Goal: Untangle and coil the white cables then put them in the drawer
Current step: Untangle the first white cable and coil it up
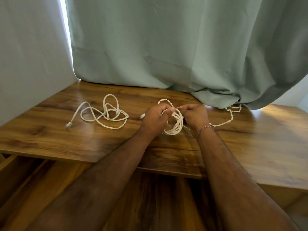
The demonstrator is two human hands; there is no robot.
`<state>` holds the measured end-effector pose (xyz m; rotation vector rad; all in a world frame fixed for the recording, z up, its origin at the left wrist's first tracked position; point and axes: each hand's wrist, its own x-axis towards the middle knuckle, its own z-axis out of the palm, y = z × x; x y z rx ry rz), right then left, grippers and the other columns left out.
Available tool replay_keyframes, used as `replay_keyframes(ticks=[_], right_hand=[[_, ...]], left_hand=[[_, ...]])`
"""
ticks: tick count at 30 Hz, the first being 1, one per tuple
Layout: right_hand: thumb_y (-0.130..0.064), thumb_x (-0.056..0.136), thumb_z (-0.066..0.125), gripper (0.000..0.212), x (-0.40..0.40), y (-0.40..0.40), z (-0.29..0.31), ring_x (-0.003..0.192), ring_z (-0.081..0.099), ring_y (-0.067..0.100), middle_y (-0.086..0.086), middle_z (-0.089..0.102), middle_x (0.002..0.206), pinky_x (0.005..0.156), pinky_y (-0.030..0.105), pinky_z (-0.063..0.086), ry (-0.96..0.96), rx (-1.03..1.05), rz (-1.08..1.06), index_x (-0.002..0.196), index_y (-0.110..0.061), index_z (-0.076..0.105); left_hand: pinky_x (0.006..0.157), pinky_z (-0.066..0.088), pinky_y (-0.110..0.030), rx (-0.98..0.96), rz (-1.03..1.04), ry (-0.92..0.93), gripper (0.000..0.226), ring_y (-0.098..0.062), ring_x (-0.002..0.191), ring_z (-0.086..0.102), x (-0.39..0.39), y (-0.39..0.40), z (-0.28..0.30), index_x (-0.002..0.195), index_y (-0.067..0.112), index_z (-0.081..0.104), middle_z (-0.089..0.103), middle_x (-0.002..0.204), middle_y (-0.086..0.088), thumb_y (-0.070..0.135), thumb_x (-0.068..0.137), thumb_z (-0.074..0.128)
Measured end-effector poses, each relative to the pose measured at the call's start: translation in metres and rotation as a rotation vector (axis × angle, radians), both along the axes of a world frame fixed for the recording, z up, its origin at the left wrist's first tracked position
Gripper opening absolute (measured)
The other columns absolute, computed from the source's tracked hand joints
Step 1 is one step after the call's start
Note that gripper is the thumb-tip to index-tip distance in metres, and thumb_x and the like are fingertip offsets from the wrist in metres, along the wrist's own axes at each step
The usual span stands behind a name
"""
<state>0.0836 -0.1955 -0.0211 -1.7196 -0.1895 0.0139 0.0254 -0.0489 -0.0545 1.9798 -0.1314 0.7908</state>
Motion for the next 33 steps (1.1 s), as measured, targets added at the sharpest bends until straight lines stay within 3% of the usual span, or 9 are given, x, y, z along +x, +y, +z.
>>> replay_keyframes(ticks=[3,5,8,11,18,22,27,30,33], right_hand=[[-0.013,0.091,0.076,0.015,-0.011,0.0,0.0,0.079,0.074,0.039,0.026,0.077,0.088,0.079,0.057,0.063,0.14,0.164,0.119,0.09,0.002,0.079],[-0.023,0.096,0.071,0.022,-0.02,0.002,0.0,0.081,0.074,0.036,0.023,0.077,0.093,0.076,0.049,0.063,0.222,0.272,0.169,0.094,-0.003,0.08],[-0.038,0.096,0.07,0.032,-0.03,0.002,-0.004,0.086,0.075,0.035,0.024,0.077,0.101,0.082,0.05,0.06,0.211,0.261,0.281,0.099,-0.008,0.08],[-0.04,0.093,0.074,0.033,-0.038,0.002,-0.008,0.083,0.073,0.032,0.021,0.077,0.094,0.08,0.044,0.057,0.184,0.211,0.33,0.086,-0.007,0.079],[-0.029,0.1,0.062,0.025,-0.04,0.003,-0.009,0.069,0.068,0.018,0.005,0.068,0.072,0.066,0.032,0.059,0.309,0.442,0.411,0.097,-0.007,0.074],[-0.009,0.086,0.076,0.022,-0.038,0.0,-0.018,0.092,0.069,0.023,0.014,0.071,0.1,0.091,0.039,0.055,0.261,0.417,0.546,0.107,-0.004,0.072],[-0.006,0.09,0.071,0.003,-0.039,-0.001,-0.018,0.084,0.075,0.03,0.014,0.077,0.087,0.078,0.043,0.061,0.124,0.119,0.324,0.093,-0.007,0.073],[-0.023,0.081,0.078,0.005,-0.035,-0.005,-0.02,0.075,0.075,0.021,0.001,0.077,0.075,0.069,0.037,0.063,-0.237,-0.293,0.099,0.084,-0.019,0.077],[-0.036,0.084,0.072,0.02,-0.039,-0.003,-0.019,0.06,0.065,0.017,-0.003,0.067,0.061,0.059,0.031,0.052,-0.548,-0.591,-0.026,0.075,-0.018,0.071]], left_hand=[[0.064,0.044,-0.011,0.001,0.063,-0.039,0.02,0.004,0.071,0.064,-0.002,-0.004,0.001,0.095,0.015,0.075,0.068,0.076,0.016,0.027,0.103,0.061],[0.062,0.045,-0.009,-0.023,0.078,-0.065,0.02,0.006,0.072,0.065,-0.004,-0.006,0.003,0.096,0.011,0.073,0.068,0.079,0.015,0.024,0.104,0.06],[0.058,0.046,-0.008,-0.067,0.06,-0.074,0.021,0.007,0.069,0.066,-0.008,-0.01,0.005,0.098,0.004,0.072,0.067,0.078,0.009,0.02,0.105,0.061],[0.063,0.042,-0.007,0.031,0.176,-0.119,0.021,0.002,0.072,0.062,-0.006,-0.004,0.002,0.1,0.011,0.073,0.068,0.082,0.009,0.025,0.105,0.058],[0.066,0.047,-0.019,0.041,0.138,-0.156,0.023,-0.009,0.079,0.065,-0.004,-0.003,0.002,0.1,0.012,0.074,0.072,0.084,0.004,0.028,0.105,0.059],[0.065,0.05,-0.02,0.044,0.116,-0.155,0.023,-0.01,0.079,0.067,-0.006,-0.004,0.002,0.098,0.011,0.072,0.073,0.083,0.004,0.029,0.105,0.059],[0.07,0.056,-0.032,0.085,0.136,-0.138,0.024,-0.009,0.079,0.068,-0.005,-0.002,0.0,0.1,0.013,0.072,0.074,0.088,0.005,0.031,0.105,0.057],[0.068,0.055,-0.031,0.068,0.166,-0.149,0.022,-0.007,0.077,0.067,-0.006,-0.004,-0.001,0.098,0.014,0.073,0.073,0.085,0.008,0.032,0.104,0.06],[0.07,0.054,-0.025,0.003,0.163,-0.116,0.017,-0.004,0.079,0.068,-0.005,-0.004,-0.001,0.1,0.018,0.074,0.073,0.086,0.011,0.033,0.099,0.067]])
